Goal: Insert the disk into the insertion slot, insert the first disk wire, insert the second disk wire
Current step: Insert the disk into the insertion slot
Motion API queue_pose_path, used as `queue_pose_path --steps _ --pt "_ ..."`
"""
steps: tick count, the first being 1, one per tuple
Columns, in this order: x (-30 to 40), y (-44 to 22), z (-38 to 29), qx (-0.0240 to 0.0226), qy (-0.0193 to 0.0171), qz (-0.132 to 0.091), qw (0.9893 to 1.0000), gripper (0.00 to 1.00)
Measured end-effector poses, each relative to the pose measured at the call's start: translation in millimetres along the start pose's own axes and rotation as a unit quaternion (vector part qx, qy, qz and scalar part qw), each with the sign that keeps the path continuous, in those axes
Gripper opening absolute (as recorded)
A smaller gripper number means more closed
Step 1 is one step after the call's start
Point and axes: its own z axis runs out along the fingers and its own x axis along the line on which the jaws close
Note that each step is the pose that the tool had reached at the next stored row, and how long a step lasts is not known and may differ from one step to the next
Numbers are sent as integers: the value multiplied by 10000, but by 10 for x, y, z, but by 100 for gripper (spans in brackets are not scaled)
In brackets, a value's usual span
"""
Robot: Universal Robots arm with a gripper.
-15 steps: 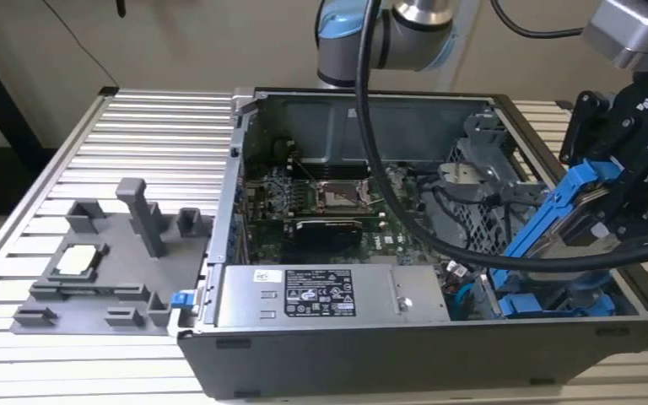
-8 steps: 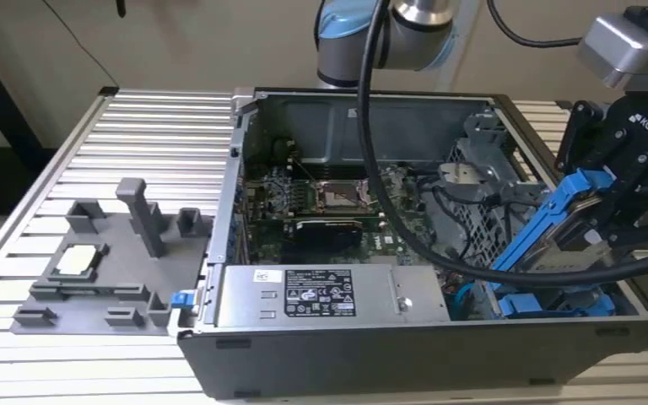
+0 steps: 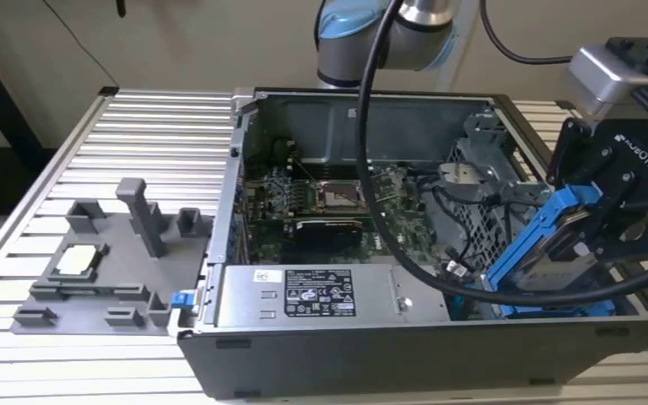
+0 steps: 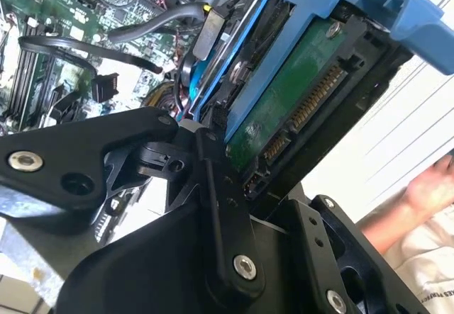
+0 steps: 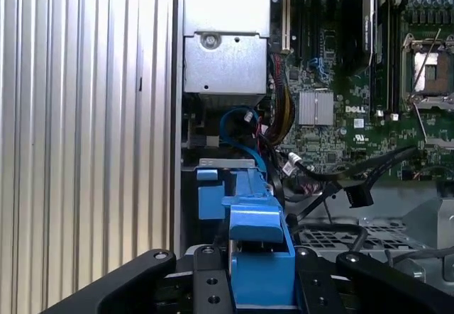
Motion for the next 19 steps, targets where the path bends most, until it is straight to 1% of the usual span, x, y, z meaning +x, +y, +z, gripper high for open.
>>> queue_pose_path --steps 9,19 --pt "6 -11 158 0 0 0 10000 33" --pt "6 -11 169 0 1 0 10000 33"
